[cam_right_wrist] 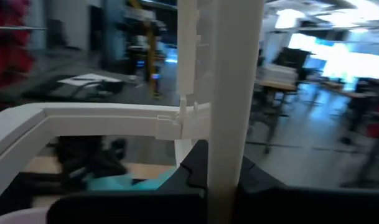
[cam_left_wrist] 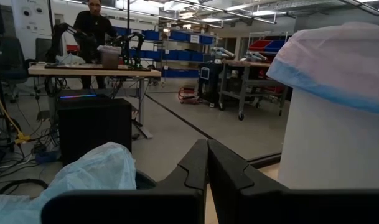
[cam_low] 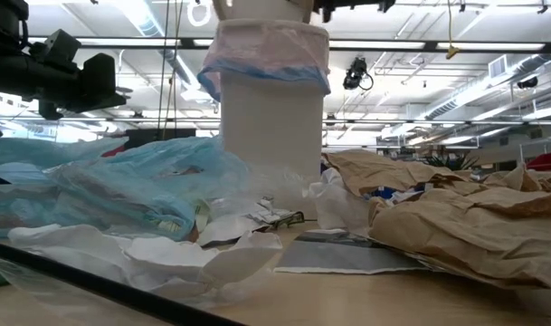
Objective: Place trash/remove bag and relplace
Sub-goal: Remove the white trash bin cover
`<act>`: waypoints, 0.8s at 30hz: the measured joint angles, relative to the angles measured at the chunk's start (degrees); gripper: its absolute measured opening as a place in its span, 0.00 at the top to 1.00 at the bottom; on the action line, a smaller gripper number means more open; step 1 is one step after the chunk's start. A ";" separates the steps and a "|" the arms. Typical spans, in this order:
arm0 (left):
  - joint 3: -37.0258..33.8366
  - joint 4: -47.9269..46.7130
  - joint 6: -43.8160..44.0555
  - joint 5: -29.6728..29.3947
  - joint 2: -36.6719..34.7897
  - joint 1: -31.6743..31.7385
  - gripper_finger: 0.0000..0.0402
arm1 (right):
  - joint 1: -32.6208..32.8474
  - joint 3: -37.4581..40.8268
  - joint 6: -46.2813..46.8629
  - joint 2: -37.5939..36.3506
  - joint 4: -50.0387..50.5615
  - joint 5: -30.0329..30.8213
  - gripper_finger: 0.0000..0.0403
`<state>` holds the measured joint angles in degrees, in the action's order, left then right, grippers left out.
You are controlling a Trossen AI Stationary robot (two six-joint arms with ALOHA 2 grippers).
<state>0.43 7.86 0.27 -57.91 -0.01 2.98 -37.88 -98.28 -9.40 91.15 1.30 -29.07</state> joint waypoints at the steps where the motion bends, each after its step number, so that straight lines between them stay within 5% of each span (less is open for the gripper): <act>1: -0.02 0.00 0.00 -0.02 0.00 0.00 0.95 | -0.69 -0.05 -0.09 -0.81 0.30 0.92 0.99; 13: 0.00 0.02 0.00 0.00 0.00 0.02 0.95 | -4.68 -0.15 -8.26 -12.34 19.39 24.48 0.99; 20: -0.02 0.00 0.00 -0.02 0.00 0.00 0.95 | -4.78 -0.15 -6.04 -18.18 31.47 41.37 0.99; 24: -0.01 0.00 0.00 -0.01 0.00 0.00 0.95 | -5.44 3.21 -1.68 -22.48 36.29 45.70 0.99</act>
<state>0.41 7.86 0.27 -57.92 -0.01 2.98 -43.32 -95.07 -11.08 68.66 37.59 16.63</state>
